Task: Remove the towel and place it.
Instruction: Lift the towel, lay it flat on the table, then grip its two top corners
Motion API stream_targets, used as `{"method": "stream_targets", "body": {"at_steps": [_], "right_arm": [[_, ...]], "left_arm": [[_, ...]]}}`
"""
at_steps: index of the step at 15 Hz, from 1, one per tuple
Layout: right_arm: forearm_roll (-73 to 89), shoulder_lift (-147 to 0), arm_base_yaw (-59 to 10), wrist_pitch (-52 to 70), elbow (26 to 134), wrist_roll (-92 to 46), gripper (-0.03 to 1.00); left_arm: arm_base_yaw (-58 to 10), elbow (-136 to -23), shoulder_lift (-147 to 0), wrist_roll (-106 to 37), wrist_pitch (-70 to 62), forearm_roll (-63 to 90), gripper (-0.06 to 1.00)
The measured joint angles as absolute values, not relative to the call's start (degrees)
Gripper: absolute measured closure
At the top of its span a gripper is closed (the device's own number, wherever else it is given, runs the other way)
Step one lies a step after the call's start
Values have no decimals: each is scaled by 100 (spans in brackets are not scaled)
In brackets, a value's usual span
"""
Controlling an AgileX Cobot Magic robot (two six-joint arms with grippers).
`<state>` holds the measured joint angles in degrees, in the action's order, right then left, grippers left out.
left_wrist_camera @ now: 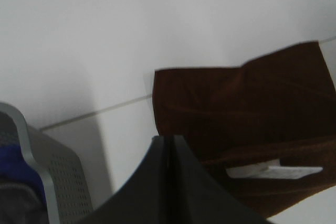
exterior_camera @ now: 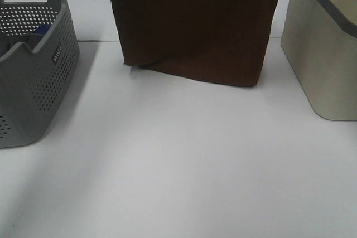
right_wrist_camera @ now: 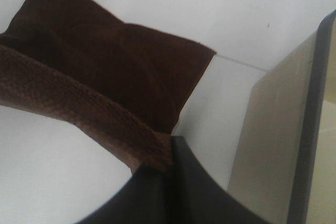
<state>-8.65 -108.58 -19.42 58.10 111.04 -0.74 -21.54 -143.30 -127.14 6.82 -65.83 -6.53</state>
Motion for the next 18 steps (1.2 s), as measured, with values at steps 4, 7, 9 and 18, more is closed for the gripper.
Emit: {"method": "stream_targets", "body": {"at_steps": [4,7,9,18], "right_arm": [[-630,-10852,-1931,6875,11104,-332,97],[-441,-10697,-1914,6898,10858,-361,97],[-252,-10439,-1914,6893,10422,-367,97],[1049,-8514,-1942,6853,7414,-384,97]], "left_arm": [[-2149,-14330,-12628,682,-6916,-235,94],[-2212,-14175,-12353,682,-6927,-241,94],[-2298,-13081,-11706,682,-6916,-309,94],[-2876,-8342,-9351,922,-6692,206,94]]}}
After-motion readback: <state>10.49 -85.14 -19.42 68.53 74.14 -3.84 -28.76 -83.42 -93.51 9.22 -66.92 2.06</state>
